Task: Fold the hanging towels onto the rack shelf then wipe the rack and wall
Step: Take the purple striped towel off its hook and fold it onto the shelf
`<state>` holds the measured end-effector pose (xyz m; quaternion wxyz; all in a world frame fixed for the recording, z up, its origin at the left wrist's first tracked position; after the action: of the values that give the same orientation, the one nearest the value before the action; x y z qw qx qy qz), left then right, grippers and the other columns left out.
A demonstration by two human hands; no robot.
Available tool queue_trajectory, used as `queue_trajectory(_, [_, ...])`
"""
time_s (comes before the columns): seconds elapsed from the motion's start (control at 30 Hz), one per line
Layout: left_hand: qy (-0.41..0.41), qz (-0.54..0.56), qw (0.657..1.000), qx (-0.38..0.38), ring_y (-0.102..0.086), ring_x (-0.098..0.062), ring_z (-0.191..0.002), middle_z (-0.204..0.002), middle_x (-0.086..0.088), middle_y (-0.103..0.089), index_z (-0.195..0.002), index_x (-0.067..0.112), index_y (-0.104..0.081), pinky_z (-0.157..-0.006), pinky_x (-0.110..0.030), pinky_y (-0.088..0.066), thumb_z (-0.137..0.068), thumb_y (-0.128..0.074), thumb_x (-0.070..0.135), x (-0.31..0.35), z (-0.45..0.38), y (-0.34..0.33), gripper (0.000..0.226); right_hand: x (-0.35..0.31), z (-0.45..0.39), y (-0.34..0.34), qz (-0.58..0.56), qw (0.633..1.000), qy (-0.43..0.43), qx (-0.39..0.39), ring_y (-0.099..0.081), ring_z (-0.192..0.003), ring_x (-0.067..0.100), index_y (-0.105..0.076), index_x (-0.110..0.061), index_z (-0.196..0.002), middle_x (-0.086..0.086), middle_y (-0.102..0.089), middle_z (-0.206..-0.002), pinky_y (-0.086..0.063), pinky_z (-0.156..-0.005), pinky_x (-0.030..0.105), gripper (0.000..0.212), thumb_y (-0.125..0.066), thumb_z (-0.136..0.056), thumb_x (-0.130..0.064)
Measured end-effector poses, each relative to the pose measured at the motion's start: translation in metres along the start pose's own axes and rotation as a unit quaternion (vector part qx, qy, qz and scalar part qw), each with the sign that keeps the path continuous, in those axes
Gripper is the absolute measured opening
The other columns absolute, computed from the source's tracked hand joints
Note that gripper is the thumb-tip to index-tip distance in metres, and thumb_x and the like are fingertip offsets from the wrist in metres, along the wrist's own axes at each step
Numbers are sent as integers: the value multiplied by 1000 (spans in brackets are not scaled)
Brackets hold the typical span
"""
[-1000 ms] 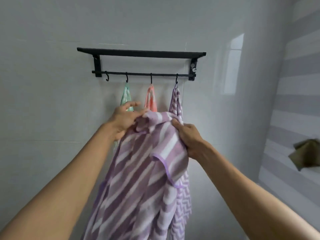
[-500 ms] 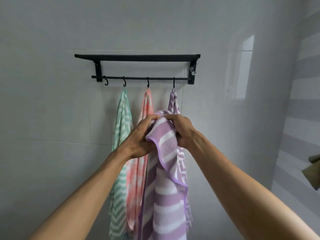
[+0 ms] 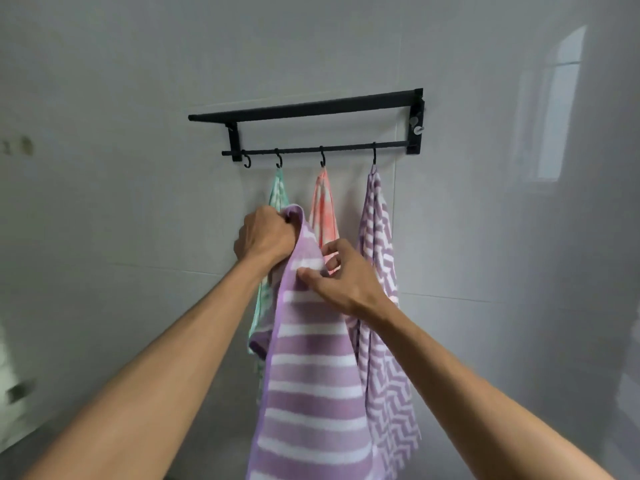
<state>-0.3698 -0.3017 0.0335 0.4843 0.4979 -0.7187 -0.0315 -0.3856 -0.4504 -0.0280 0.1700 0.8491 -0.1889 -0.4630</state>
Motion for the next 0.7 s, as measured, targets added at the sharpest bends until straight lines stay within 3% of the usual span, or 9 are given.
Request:
queue_trajectory(0.1, [10,0,1000,0,-57,-39,-82,-97,-17,-63,-92,6,-67,-72,-38,-45,-91,-55,47,4,-5,5,43,-5,8,-4,-30,996,61,60,-62,-79,16,-52,-22,-111,-3,-62,-89,-49,-71,29,54,-77,-78,-57])
queue_trajectory(0.17, [9,1,1000,-2,-56,-38,-80,-92,-15,-60,-89,6,-65,-70,-37,-43,-91,-56,45,6,-7,7,41,-9,8,-7,-7,993,109,54,-57,-77,13,-51,-23,-110,-5,-58,-90,-43,-65,25,60,-79,-74,-61])
queue_trajectory(0.23, [0,-7,1000,-8,-58,-38,-79,-89,-13,-60,-87,7,-64,-68,-36,-43,-90,-58,42,7,-9,7,36,-8,5,-10,32,993,106,29,-58,-76,15,-51,-26,-108,-8,-60,-87,-48,-65,31,55,-78,-73,-58])
queue_trajectory(0.37, [-21,15,999,-43,-58,-33,-68,-71,-7,-59,-67,10,-61,-59,-31,-40,-79,-63,33,1,-19,4,26,-2,-9,-12,63,996,51,46,-61,-73,31,-51,-22,-77,-2,-62,-72,-55,-65,41,10,-55,-71,-29])
queue_trajectory(0.43, [-30,48,996,-70,-49,-26,-58,-57,-2,-50,-56,9,-57,-56,-29,-39,-78,-64,27,-9,-26,2,30,-3,-13,-9,-11,999,-5,40,-58,-64,26,-57,-16,-71,-1,-60,-66,-50,-56,33,13,-53,-78,-26])
queue_trajectory(0.5, [-43,61,993,-96,-39,-22,-57,-57,0,-45,-58,4,-60,-55,-29,-36,-77,-63,18,-22,-36,1,24,-4,-20,-6,-145,984,-91,49,-47,-51,18,-55,-14,-67,-1,-50,-58,-38,-47,25,23,-49,-89,-17])
queue_trajectory(0.6, [-51,92,979,-175,-41,-20,-54,-59,-3,-48,-69,1,-70,-49,-26,-36,-77,-70,13,-45,-53,3,14,-1,-35,3,-223,959,-150,92,-40,-52,17,-45,-17,-61,1,-41,-56,-34,-54,24,26,-40,-84,-6])
queue_trajectory(0.7, [-48,134,960,-240,-44,-18,-55,-60,0,-53,-79,3,-75,-50,-24,-37,-82,-78,11,-66,-69,11,9,-5,-50,3,-237,952,-167,97,-48,-60,20,-54,-12,-70,6,-50,-64,-42,-61,29,16,-47,-83,-8])
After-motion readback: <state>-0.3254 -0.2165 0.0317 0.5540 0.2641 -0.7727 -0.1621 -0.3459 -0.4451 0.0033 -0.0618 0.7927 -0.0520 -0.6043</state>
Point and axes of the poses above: each hand's wrist, its own z-axis away from the middle knuckle, its own y-axis out of the back of the hand, x = y × z, the point moved 2 cm from there along -z, towards the middle knuckle
